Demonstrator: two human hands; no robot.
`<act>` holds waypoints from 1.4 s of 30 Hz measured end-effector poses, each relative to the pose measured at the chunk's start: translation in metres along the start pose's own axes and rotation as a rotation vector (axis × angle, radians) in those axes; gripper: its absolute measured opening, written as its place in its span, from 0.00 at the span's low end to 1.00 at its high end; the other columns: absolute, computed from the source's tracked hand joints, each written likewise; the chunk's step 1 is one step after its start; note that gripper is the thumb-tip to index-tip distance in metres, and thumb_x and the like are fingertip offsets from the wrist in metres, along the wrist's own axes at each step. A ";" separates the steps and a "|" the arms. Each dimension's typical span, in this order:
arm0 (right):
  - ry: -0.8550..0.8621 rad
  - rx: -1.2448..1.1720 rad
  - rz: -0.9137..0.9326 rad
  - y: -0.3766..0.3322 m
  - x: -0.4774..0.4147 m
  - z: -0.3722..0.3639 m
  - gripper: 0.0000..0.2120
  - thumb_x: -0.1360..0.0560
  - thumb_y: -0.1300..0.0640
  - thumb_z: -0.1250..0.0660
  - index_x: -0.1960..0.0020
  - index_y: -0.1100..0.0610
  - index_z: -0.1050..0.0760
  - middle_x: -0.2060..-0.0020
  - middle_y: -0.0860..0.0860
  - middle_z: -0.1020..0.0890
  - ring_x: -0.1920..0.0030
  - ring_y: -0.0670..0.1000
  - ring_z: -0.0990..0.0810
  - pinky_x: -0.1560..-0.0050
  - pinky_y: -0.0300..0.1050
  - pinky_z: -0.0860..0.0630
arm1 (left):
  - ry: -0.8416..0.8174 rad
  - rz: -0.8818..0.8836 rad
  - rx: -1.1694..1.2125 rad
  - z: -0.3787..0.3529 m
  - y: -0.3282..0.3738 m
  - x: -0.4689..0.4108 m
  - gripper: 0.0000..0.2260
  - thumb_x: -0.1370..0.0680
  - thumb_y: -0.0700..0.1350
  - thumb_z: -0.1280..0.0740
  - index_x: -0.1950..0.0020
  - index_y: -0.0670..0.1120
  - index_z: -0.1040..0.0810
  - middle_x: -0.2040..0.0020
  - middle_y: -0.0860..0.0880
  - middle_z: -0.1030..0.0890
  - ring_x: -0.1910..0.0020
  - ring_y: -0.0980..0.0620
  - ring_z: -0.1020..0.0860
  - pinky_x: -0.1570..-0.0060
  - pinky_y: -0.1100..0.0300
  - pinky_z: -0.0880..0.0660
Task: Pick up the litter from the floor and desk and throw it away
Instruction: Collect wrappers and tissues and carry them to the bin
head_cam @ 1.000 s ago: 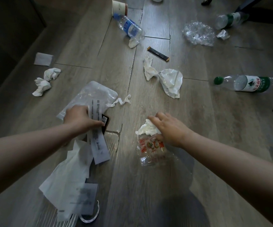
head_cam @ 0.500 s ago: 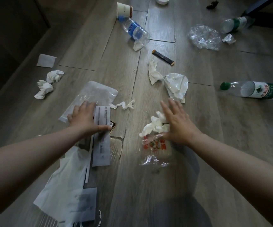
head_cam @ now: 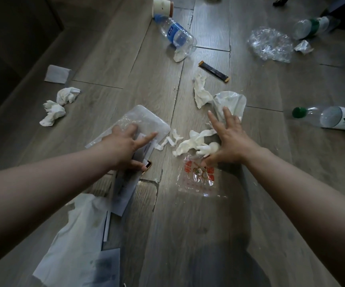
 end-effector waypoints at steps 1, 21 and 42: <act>0.011 0.020 0.020 -0.002 -0.001 0.000 0.66 0.47 0.33 0.21 0.25 0.35 0.65 0.25 0.46 0.69 0.24 0.60 0.67 0.27 0.68 0.50 | -0.007 -0.012 -0.037 0.002 0.003 -0.001 0.44 0.30 0.72 0.41 0.27 0.65 0.68 0.24 0.41 0.53 0.34 0.37 0.36 0.36 0.49 0.32; -0.039 0.232 0.148 -0.018 0.015 -0.013 0.39 0.30 0.34 0.34 0.24 0.40 0.45 0.23 0.56 0.55 0.26 0.66 0.47 0.29 0.63 0.39 | 0.007 -0.130 -0.001 0.004 0.017 0.007 0.36 0.25 0.60 0.35 0.25 0.65 0.54 0.27 0.40 0.46 0.40 0.43 0.29 0.41 0.51 0.26; 0.030 0.383 0.287 -0.056 0.090 -0.034 0.28 0.23 0.37 0.42 0.29 0.51 0.36 0.37 0.54 0.31 0.39 0.53 0.28 0.49 0.48 0.22 | 0.056 0.351 0.519 -0.053 -0.033 0.092 0.65 0.49 0.79 0.35 0.24 0.56 0.65 0.22 0.42 0.51 0.25 0.39 0.48 0.29 0.39 0.42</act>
Point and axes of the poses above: each hand's wrist, its own x-axis away from the middle knuckle, its own z-axis out of the back of the hand, y = z × x, the point moved 6 cm from there along -x, towards the middle knuckle
